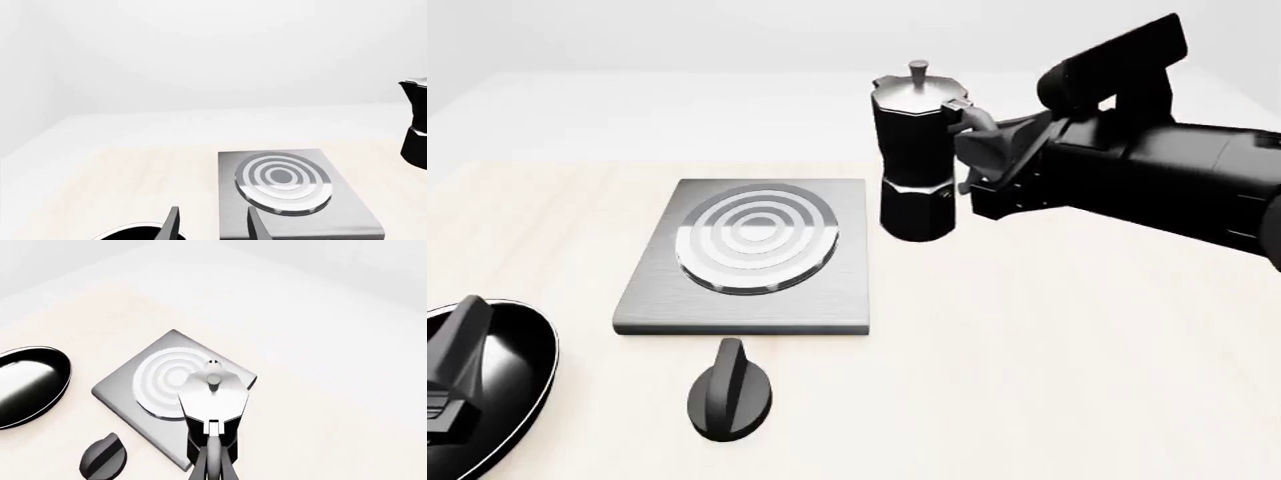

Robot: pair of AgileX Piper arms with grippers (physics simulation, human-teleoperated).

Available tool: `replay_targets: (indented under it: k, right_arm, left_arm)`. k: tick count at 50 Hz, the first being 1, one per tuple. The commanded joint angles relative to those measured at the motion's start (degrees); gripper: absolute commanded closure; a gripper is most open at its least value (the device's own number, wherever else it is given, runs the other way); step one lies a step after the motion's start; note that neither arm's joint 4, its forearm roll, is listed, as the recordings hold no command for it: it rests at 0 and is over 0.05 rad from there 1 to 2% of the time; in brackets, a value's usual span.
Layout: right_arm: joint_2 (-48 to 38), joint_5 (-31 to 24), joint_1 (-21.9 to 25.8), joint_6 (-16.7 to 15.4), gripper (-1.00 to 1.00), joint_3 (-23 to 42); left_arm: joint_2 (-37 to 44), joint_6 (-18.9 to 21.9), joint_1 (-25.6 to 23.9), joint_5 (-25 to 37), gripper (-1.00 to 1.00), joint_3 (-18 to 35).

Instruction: Turn on the stove and put the moka pot on it.

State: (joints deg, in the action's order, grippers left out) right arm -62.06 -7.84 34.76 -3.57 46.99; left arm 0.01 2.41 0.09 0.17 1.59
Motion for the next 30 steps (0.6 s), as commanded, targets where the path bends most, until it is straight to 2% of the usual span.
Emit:
replay_targets:
  k: [1,11,13,30]
  right_arm:
    - [-6.2,2.9,2.3,-3.3,1.00,6.2]
    - [-11.2,4.9,5.7,-3.8,1.00,10.7]
    - [-12.2,5.4,6.4,-5.5,1.00,11.0]
    - [-21.0,8.7,9.9,-5.1,1.00,16.7]
  left_arm:
    - [0.0,0.7,-0.1,-0.4,-1.00,-0.4]
    - [0.0,0.9,0.3,-0.4,-1.00,-0.4]
    - [0.0,0.9,0.3,-0.4,-1.00,-0.5]
    - [0.0,0.9,0.8,-0.3,-1.00,-0.6]
